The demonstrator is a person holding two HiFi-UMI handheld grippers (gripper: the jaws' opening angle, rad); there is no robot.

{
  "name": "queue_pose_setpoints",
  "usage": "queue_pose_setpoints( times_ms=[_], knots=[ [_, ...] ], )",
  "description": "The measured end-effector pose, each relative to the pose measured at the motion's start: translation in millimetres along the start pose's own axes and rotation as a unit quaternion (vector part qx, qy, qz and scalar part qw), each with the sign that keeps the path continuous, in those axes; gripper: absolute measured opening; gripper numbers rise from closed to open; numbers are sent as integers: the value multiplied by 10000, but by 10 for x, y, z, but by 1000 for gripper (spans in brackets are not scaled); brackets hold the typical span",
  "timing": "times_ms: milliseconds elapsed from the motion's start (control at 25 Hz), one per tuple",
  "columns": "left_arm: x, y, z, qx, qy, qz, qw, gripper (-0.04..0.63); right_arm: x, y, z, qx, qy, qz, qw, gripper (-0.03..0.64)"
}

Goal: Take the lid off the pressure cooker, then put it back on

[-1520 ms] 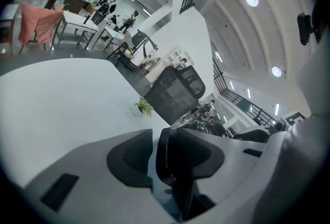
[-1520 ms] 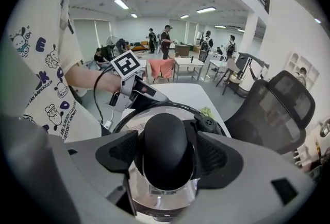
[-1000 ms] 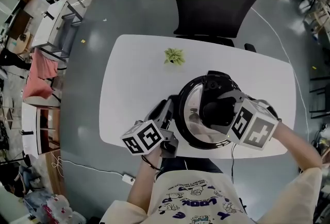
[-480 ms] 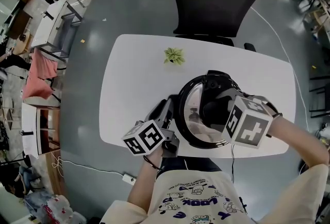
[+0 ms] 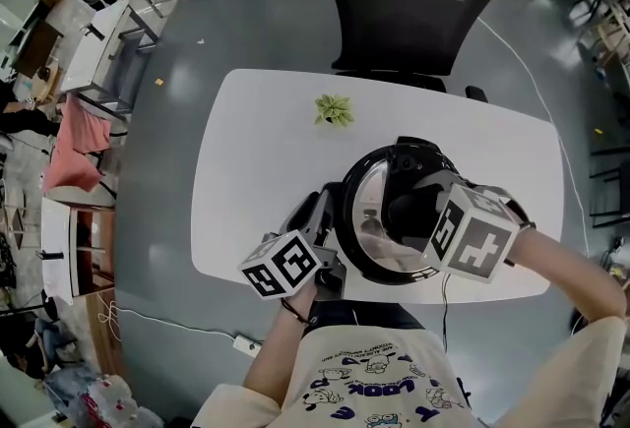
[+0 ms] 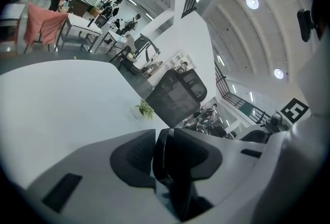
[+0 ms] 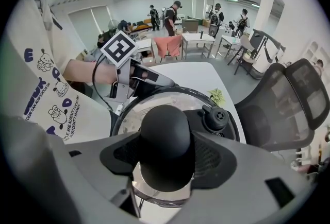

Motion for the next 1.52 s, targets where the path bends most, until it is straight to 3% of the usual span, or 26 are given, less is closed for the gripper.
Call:
queue_pose_setpoints(
  times_ms=[280,560,1200,1520],
  knots=[
    [-6,7,2,-38,-12,3,10000,123,-8,6,12,-67,-265,-214,9994,301],
    [1,17,5,-54,-17,48,10000,124,-14,6,13,-134,-878,-535,9946,301],
    [3,39,-16,-69,-148,91,9998,126,-40,25,-23,-389,-2191,-1393,9649,299],
    [-7,51,-18,-82,-156,85,9998,127,-47,34,-30,-415,-2268,-1567,9604,302]
  ],
)
Point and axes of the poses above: the fingertips, and each gripper's own axes: y backward along the fingers, x to its left, z out of its top, the point moved 4 cm from there along y, backward along the fingers, and after that the axes turned 12 degrees about -x, right-handed, at the moved point
